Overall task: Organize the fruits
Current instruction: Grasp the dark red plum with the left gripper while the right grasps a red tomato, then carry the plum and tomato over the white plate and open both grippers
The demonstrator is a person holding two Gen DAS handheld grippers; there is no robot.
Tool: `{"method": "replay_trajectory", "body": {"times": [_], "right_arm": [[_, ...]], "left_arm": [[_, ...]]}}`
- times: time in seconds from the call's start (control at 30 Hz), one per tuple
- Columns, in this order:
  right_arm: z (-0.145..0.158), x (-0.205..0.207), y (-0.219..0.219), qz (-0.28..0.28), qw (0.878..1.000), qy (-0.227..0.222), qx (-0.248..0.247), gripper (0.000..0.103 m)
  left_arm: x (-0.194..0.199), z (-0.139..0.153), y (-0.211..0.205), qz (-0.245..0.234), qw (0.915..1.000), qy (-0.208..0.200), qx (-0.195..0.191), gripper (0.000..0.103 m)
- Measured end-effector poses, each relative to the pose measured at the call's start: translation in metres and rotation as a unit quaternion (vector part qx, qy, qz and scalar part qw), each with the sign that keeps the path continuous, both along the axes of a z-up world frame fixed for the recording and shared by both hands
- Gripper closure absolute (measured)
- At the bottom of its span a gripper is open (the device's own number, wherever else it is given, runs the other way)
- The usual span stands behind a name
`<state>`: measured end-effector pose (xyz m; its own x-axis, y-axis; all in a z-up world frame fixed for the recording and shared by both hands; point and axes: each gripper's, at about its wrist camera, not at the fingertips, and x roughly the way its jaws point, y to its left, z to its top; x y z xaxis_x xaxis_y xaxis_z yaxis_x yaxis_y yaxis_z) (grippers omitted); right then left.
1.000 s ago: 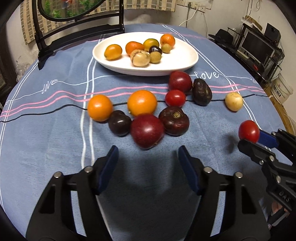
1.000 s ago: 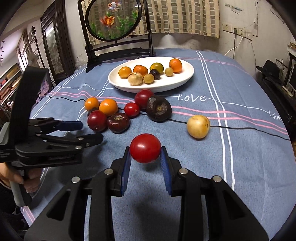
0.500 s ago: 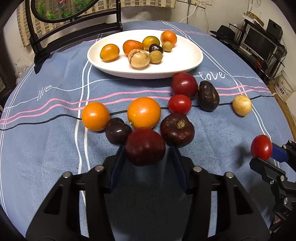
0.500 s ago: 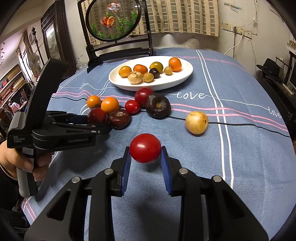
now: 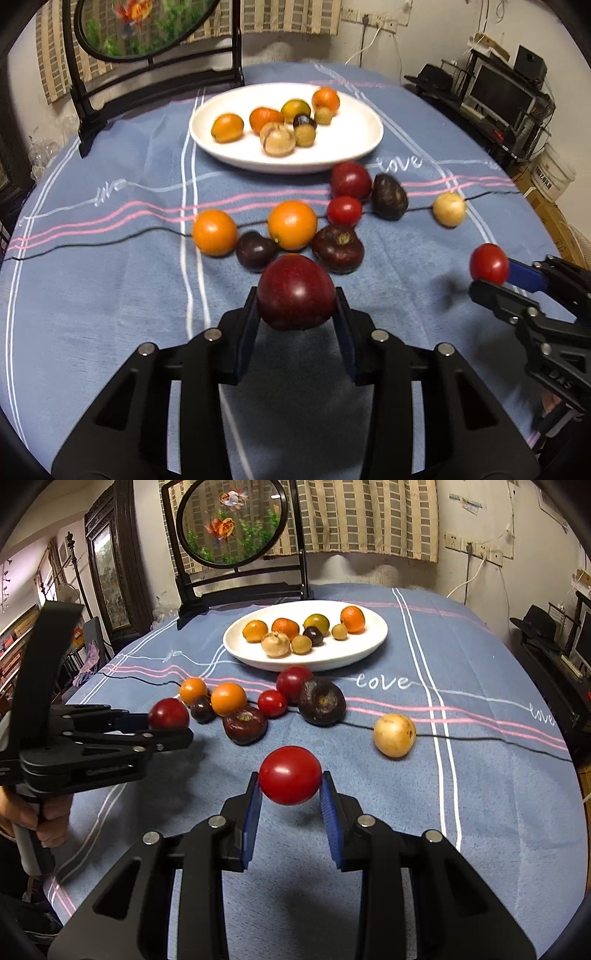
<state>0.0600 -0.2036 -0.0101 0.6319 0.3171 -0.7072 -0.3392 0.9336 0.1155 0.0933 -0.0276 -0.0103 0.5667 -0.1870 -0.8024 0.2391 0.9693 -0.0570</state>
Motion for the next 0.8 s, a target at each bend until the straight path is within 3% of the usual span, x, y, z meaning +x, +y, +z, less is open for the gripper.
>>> {"method": "replay_trajectory", "body": {"times": [0.27, 0.5, 0.67, 0.8], "right_arm": [[0.033, 0.008, 0.007, 0.002, 0.999, -0.044, 0.003, 0.071], [0.065, 0.037, 0.020, 0.007, 0.996, -0.086, 0.002, 0.071], [0.061, 0.073, 0.032, 0.007, 0.996, -0.091, -0.008, 0.071], [0.040, 0.109, 0.037, -0.004, 0.998, -0.066, -0.018, 0.071]], "left_arm": [[-0.001, 0.043, 0.006, -0.005, 0.9989, -0.044, -0.014, 0.064], [0.021, 0.068, 0.004, -0.008, 0.9975, -0.070, -0.012, 0.064], [0.059, 0.063, 0.008, 0.006, 0.9979, -0.064, -0.013, 0.064], [0.092, 0.048, 0.011, 0.020, 0.9986, -0.048, -0.009, 0.064]]}}
